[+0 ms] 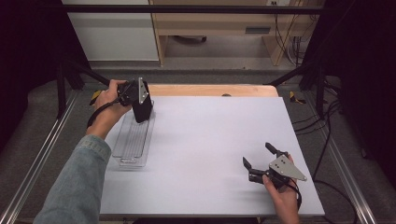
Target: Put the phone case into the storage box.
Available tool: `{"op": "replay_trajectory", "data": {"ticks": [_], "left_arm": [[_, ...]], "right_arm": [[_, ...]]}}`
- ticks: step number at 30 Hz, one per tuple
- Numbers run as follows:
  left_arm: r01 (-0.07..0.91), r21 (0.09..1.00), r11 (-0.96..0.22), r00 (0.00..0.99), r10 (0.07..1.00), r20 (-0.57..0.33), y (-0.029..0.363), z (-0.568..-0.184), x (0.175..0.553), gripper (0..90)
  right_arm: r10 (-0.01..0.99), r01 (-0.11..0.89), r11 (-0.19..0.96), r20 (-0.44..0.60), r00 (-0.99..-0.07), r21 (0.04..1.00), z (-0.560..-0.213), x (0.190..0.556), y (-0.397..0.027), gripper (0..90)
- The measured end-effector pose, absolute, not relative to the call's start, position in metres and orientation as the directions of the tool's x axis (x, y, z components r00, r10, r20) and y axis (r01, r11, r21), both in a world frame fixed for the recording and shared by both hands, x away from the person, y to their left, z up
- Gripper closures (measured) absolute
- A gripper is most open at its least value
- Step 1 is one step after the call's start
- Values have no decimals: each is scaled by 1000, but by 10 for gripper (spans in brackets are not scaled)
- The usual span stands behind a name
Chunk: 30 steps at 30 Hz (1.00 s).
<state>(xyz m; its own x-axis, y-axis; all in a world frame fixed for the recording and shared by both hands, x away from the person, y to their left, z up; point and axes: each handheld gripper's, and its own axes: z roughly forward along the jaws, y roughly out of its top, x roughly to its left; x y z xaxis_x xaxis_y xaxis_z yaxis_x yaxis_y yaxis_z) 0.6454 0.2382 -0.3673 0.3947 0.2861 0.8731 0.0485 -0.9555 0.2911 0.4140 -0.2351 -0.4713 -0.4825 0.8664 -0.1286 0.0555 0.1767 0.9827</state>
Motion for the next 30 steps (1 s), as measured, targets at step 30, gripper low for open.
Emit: {"op": "replay_trajectory", "data": {"ticks": [30], "left_arm": [[77,347,-935,395,348,850,240,-369,644,782]], "right_arm": [[868,53,170,-124,-482,984,-470,414,-235,51]]}}
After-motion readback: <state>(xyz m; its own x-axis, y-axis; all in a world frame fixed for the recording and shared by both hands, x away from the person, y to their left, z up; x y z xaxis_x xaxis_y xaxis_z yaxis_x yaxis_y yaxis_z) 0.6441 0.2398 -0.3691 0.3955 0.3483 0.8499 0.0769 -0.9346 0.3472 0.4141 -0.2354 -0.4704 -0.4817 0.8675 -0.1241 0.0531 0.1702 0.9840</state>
